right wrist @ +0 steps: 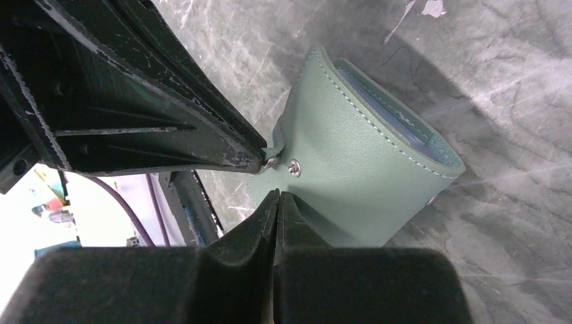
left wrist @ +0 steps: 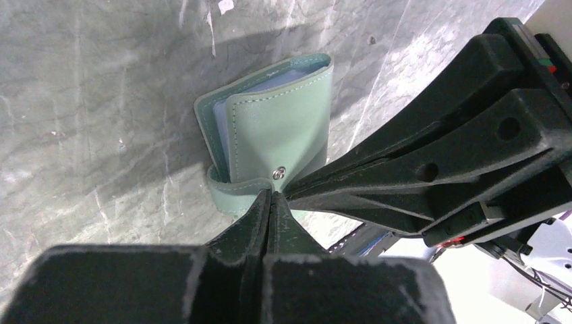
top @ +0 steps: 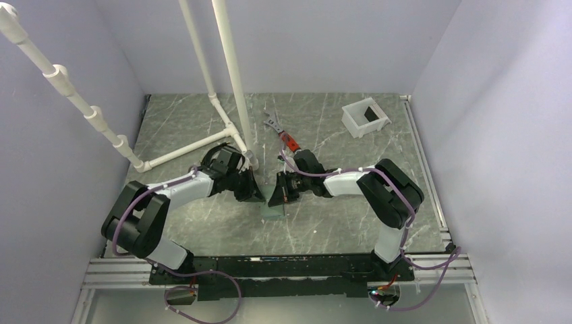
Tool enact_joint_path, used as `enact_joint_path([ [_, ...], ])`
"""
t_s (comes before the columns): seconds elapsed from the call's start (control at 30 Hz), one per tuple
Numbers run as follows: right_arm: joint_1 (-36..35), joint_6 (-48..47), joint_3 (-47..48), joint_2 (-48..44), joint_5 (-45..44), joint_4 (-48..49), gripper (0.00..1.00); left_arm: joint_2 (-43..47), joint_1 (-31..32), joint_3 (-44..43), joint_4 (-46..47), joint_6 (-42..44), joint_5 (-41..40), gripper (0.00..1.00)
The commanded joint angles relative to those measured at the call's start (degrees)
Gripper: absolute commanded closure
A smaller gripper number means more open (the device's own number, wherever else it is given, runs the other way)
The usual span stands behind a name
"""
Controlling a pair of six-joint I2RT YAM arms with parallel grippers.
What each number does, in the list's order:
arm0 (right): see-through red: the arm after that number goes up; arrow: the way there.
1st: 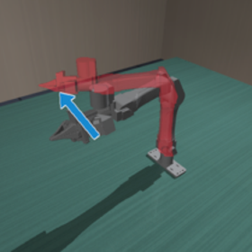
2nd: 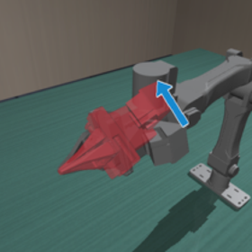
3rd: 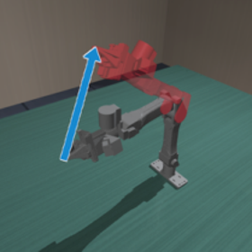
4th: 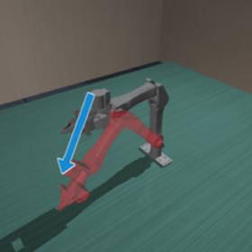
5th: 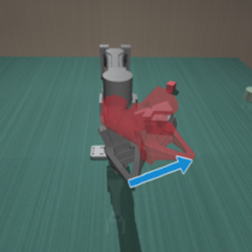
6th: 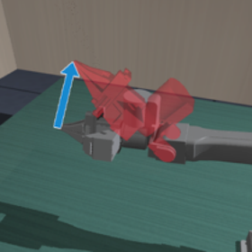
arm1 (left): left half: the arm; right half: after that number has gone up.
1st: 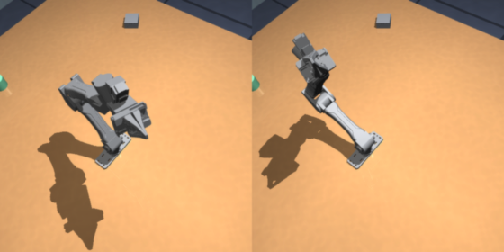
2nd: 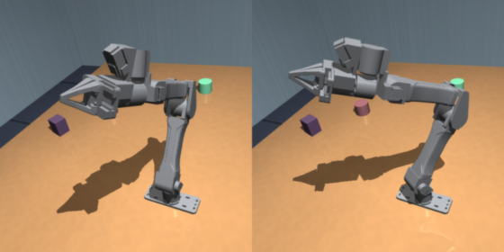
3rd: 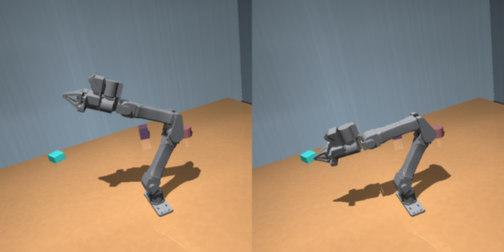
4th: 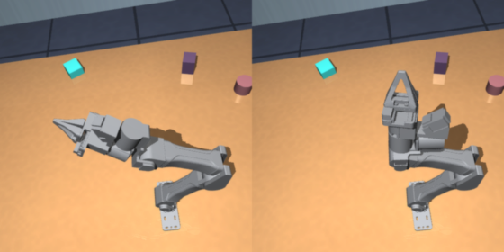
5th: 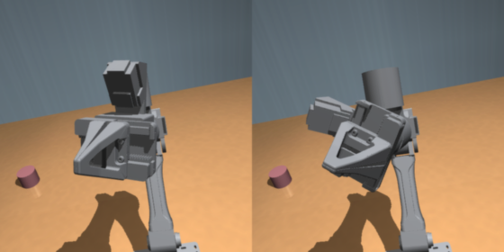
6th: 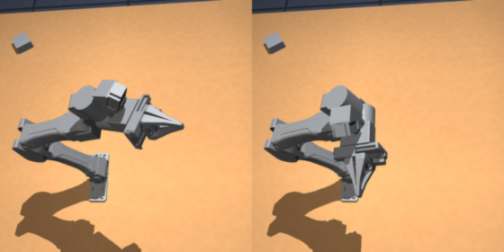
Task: Put the credit cards into the card holder
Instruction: Close the card holder at the center of the board.
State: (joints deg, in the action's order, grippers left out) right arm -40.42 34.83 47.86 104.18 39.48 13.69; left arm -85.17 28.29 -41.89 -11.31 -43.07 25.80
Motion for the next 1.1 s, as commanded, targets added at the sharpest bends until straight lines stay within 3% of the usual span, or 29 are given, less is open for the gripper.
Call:
enact_joint_path([
  [0.0,1.08,-1.49,0.96,-2.08,-1.95,-4.70,1.00,-1.84,0.71,-2.49,-0.06,1.42,-0.35,1.00],
  [0.23,2.72,-4.97,2.09,-4.30,-4.79,-9.65,1.00,-1.99,0.74,-2.64,-0.20,1.80,-0.36,1.00],
  [0.57,0.33,-3.27,2.52,3.38,-4.11,-5.09,1.00,0.75,0.97,-1.42,3.99,-0.70,0.52,1.00],
  [1.07,-0.27,-3.40,2.50,5.15,-4.67,-4.52,1.00,0.71,3.37,-1.14,5.87,-4.18,-5.01,1.00],
])
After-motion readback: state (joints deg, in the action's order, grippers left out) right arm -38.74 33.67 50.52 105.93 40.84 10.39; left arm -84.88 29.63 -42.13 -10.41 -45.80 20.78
